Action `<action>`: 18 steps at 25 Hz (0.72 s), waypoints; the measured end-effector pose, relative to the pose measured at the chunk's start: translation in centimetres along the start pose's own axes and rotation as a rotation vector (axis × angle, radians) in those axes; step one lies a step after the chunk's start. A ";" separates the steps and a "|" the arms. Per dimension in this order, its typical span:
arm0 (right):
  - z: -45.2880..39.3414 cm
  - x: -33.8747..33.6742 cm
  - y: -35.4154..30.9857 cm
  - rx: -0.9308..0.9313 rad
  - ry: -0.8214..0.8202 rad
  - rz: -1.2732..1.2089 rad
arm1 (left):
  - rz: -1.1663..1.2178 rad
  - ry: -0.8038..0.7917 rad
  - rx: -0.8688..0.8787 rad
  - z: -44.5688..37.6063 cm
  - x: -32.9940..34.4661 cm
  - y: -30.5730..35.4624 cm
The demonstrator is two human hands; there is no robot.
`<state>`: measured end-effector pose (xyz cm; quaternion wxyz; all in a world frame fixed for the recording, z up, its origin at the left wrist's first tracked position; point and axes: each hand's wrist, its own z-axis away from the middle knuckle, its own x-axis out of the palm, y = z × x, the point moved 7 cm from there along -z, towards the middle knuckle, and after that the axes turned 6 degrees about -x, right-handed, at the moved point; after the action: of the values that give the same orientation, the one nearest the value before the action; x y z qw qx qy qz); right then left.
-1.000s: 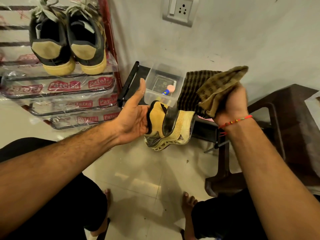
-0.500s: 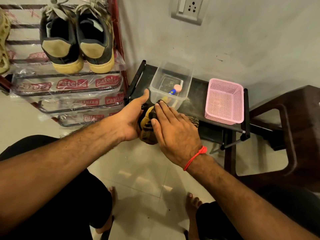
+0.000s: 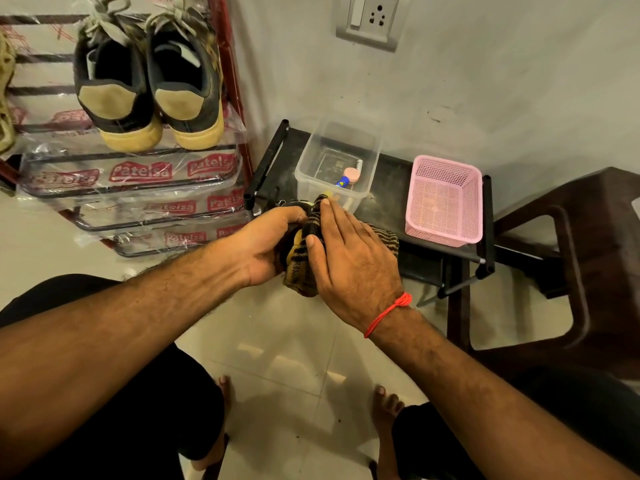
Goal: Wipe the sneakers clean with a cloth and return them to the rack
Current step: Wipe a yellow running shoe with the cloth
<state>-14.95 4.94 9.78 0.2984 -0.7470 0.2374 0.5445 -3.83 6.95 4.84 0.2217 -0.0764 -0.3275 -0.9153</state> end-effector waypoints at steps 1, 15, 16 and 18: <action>-0.1 -0.2 0.1 -0.004 0.024 0.003 | 0.006 -0.016 0.028 0.1 0.1 0.2; 0.7 -0.8 -1.8 -0.089 0.126 -0.180 | -0.452 0.521 0.557 4.7 -2.3 3.5; 0.7 -1.1 -1.8 -0.087 0.149 -0.161 | -0.500 0.540 0.588 5.3 -2.3 4.0; 0.6 -1.7 -1.6 -0.066 0.189 -0.120 | -0.498 0.465 0.631 5.7 -2.2 4.5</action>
<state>-14.78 6.51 11.58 0.2822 -0.8173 0.2014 0.4603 0.17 8.24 11.23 0.0753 0.2830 -0.5398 -0.7892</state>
